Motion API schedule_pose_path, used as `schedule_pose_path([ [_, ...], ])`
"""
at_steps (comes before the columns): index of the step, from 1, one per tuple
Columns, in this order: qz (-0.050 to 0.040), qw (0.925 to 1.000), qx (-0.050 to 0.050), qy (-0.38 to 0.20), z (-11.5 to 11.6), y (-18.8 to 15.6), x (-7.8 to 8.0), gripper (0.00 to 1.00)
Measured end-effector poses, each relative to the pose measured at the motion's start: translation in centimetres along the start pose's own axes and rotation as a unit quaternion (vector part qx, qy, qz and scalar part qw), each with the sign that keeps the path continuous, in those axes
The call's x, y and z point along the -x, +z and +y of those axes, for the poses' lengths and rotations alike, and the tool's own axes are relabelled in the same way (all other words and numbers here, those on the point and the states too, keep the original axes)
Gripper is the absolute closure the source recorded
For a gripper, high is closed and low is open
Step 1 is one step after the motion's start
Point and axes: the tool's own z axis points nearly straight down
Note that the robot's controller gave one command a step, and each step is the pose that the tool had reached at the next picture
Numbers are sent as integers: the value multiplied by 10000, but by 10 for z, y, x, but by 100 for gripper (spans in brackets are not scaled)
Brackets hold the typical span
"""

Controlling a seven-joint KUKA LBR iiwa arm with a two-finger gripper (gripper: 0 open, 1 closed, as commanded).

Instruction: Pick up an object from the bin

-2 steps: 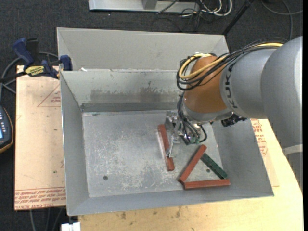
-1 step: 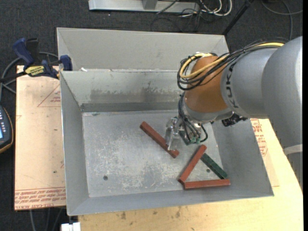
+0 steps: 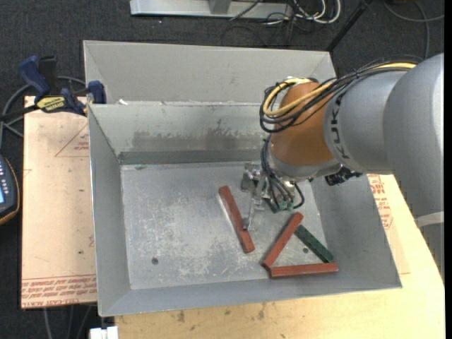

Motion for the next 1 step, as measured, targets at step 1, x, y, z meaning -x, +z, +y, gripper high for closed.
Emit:
schedule_pose_path([
  [1, 2, 9990, -14, 457, -59, -63, -19, 0],
])
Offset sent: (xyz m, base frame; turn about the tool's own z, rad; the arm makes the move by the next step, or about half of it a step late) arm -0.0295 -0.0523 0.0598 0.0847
